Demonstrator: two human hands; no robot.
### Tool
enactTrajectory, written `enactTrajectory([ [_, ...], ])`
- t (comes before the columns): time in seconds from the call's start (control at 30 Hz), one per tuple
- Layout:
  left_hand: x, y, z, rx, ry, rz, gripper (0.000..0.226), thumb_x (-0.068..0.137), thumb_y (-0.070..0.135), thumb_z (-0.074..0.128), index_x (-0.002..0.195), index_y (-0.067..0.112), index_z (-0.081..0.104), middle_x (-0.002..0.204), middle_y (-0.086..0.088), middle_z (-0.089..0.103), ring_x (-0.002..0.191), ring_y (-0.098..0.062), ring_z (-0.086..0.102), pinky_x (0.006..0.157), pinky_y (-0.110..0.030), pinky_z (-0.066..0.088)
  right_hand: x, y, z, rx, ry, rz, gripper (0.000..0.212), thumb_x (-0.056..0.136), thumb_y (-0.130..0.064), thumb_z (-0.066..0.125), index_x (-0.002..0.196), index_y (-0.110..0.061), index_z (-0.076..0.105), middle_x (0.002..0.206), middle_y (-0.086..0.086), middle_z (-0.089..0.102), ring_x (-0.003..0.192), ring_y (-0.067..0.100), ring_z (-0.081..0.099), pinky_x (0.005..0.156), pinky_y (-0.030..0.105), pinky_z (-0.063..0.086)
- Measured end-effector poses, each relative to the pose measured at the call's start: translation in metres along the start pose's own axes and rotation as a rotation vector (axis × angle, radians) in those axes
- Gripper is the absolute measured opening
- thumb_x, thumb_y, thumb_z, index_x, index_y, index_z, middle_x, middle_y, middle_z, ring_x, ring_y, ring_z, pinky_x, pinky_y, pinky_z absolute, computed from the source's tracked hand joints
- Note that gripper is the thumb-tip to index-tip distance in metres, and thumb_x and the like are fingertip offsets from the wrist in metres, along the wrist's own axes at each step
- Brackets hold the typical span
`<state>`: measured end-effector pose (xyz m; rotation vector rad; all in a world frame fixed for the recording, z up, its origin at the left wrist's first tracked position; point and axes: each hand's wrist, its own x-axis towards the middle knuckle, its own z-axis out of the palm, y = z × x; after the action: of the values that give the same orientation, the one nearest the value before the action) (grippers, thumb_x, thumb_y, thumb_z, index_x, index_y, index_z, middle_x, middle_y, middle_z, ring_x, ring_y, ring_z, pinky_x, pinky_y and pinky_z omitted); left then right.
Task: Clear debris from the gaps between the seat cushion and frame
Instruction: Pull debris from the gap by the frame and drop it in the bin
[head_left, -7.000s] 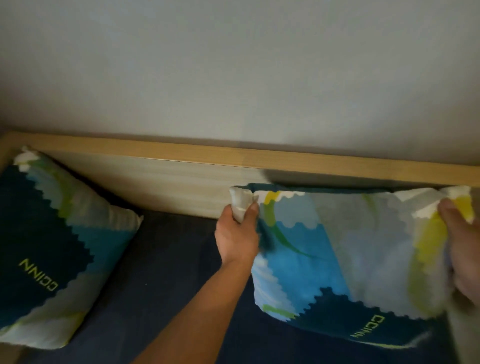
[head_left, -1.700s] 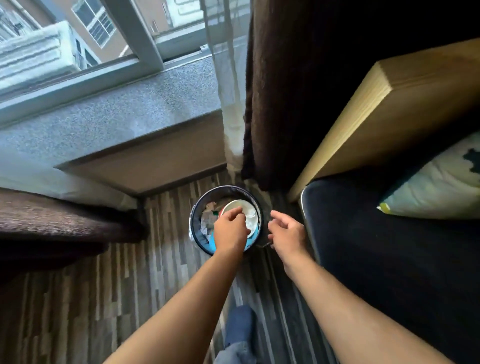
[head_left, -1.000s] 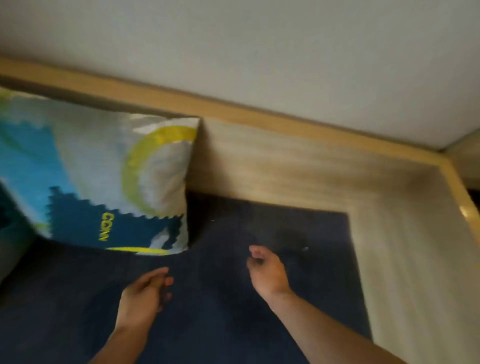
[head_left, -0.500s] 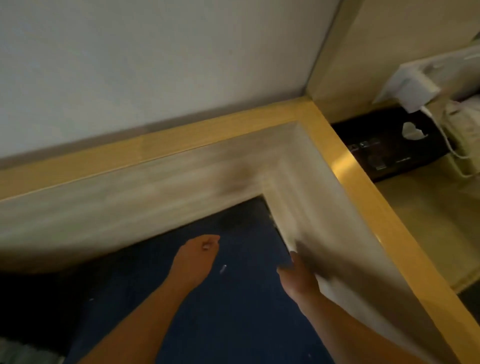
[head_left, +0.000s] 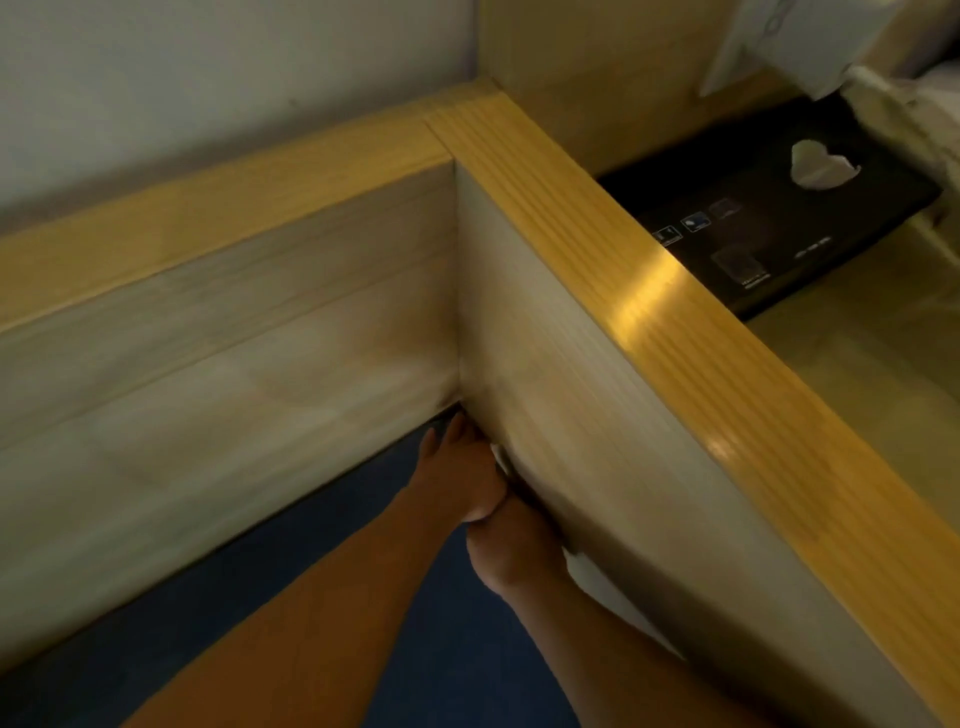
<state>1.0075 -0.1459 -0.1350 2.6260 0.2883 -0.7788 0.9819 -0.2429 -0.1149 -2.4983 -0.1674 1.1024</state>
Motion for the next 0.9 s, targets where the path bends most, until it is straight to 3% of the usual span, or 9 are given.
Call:
enactTrajectory([
  [0.07,0.011,-0.001,-0.001,0.108,0.007,0.007,0.047,0.095,0.04,0.032,0.135,0.022,0.048,0.153,-0.003,0.031,0.144,-0.024,0.013,0.115,-0.053,0.002,0.007,-0.001,0.003,0.019,0.008,0.018,0.04,0.093,-0.032,0.042,0.128,-0.016,0.051,0.13,0.007,0.057,0.117,0.024,0.056,0.093,0.034,0.047],
  [0.17,0.02,-0.003,0.0,0.175,-0.001,-0.001,0.041,0.094,0.044,0.034,0.121,0.028,0.06,0.141,0.0,0.047,0.135,-0.025,0.027,0.112,-0.054,0.006,0.016,-0.004,0.004,0.151,0.06,0.06,0.037,0.09,-0.032,0.045,0.121,-0.016,0.056,0.12,0.008,0.063,0.109,0.027,0.06,0.088,0.038,0.051],
  [0.27,0.028,-0.004,0.007,0.202,-0.05,-0.029,0.041,0.093,0.043,0.036,0.125,0.029,0.057,0.149,-0.002,0.035,0.139,-0.028,0.017,0.111,-0.056,-0.001,0.025,-0.002,0.009,0.115,-0.037,0.078,0.039,0.095,-0.031,0.04,0.129,-0.014,0.052,0.131,0.007,0.057,0.119,0.024,0.055,0.096,0.036,0.048],
  [0.37,0.033,-0.006,0.009,0.162,-0.118,-0.081,0.041,0.093,0.038,0.038,0.129,0.025,0.053,0.155,-0.006,0.018,0.14,-0.031,0.006,0.108,-0.059,-0.002,0.025,-0.003,0.013,0.182,0.005,0.069,0.036,0.091,-0.03,0.043,0.121,-0.014,0.057,0.122,0.01,0.063,0.111,0.027,0.059,0.09,0.039,0.051],
  [0.5,0.036,-0.009,0.01,0.1,-0.123,-0.116,0.04,0.092,0.032,0.036,0.128,0.023,0.052,0.154,-0.007,0.019,0.14,-0.032,0.006,0.108,-0.061,0.001,0.031,-0.007,0.016,0.199,-0.032,0.01,0.046,0.096,-0.034,0.036,0.139,-0.018,0.038,0.146,0.007,0.042,0.133,0.025,0.04,0.108,0.039,0.036],
  [0.6,0.038,-0.013,0.013,0.07,-0.078,-0.114,0.042,0.092,0.036,0.034,0.129,0.025,0.051,0.152,-0.005,0.023,0.14,-0.03,0.008,0.108,-0.061,0.002,0.038,-0.009,0.016,0.34,-0.044,0.017,0.043,0.095,-0.03,0.041,0.134,-0.013,0.046,0.141,0.01,0.049,0.128,0.026,0.047,0.104,0.036,0.041],
  [0.7,0.037,-0.016,0.017,0.034,-0.047,-0.103,0.043,0.091,0.039,0.033,0.128,0.027,0.052,0.15,-0.003,0.027,0.14,-0.027,0.009,0.108,-0.06,0.001,0.038,-0.008,0.02,0.329,-0.094,-0.081,0.051,0.095,-0.035,0.043,0.143,-0.019,0.034,0.148,0.003,0.039,0.136,0.021,0.036,0.112,0.04,0.032],
  [0.83,0.033,-0.016,0.02,-0.024,-0.039,-0.109,0.047,0.087,0.044,0.038,0.127,0.026,0.054,0.15,0.0,0.025,0.142,-0.025,0.002,0.107,-0.064,-0.009,0.036,-0.002,0.023,0.497,0.02,-0.054,0.036,0.088,-0.024,0.057,0.123,-0.013,0.056,0.125,0.008,0.061,0.119,0.024,0.054,0.102,0.042,0.043],
  [0.9,0.029,-0.016,0.019,-0.039,-0.068,-0.089,0.049,0.085,0.044,0.038,0.128,0.025,0.053,0.152,-0.001,0.02,0.143,-0.026,-0.003,0.104,-0.066,-0.013,0.033,-0.001,0.026,0.584,0.051,-0.049,0.037,0.086,-0.017,0.059,0.123,-0.012,0.056,0.123,0.008,0.062,0.118,0.023,0.056,0.102,0.043,0.043],
])
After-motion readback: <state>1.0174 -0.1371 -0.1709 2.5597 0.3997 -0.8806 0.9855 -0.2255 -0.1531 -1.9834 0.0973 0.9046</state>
